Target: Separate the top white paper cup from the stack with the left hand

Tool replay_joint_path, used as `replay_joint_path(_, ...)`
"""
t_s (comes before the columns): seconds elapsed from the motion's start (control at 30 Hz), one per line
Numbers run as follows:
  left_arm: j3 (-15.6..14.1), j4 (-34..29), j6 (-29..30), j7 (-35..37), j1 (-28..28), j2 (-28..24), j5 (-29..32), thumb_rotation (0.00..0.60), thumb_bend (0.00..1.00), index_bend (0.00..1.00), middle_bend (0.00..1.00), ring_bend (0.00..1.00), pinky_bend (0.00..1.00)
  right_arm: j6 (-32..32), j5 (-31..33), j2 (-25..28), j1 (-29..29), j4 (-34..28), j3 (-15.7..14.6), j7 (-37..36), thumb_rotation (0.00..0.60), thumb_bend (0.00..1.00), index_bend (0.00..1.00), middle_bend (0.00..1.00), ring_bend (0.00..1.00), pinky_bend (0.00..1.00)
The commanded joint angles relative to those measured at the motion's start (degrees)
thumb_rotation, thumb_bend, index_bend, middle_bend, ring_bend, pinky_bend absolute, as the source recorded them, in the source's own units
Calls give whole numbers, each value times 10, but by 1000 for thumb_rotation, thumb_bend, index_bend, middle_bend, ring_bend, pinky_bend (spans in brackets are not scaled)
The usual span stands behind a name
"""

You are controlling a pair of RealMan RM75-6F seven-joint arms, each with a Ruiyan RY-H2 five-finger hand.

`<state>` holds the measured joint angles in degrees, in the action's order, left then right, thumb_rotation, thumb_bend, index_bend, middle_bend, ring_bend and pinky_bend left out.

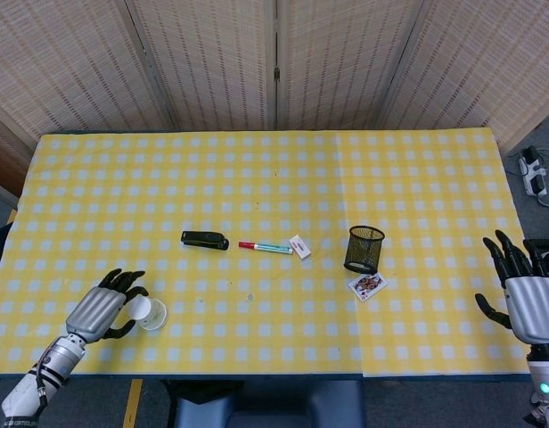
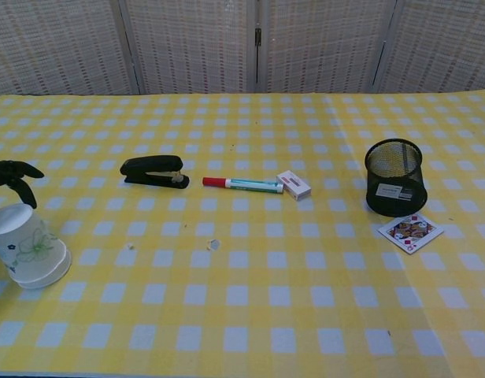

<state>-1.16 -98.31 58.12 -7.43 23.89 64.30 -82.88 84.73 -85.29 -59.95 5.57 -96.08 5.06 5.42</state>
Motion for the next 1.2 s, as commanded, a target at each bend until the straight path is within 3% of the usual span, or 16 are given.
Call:
replay_joint_path(0.03,0,2,3,3,0,2,-2,600,455,348,126,123,0,0,0,0,0,0,0,0,600,307,0,46,144,45)
replay_joint_path(0.2,-1,5,12,9,-1,3,-10,600,497,397,156,142,0,1,1,0,0,0,0,0,600,308,0,46,143,45)
replay_joint_path(0.5,-2,-11,43,12,-9,-11,-27,600,498,400,166,148,0,3,1,0,-1,0,1,-1,600,307,0,46,143,45)
replay_joint_path(0.83,16,-31,119,62,-30,-47,-51,600,500,410,179,163,7,6,0,1,-2,0,2,-3,600,308,0,46,143,45)
replay_joint_path(1.2,26,-10,122,24,-49,-53,14,600,501,413,182,162,7,5,-1,0,-1,0,1,-2,600,308,0,46,143,45)
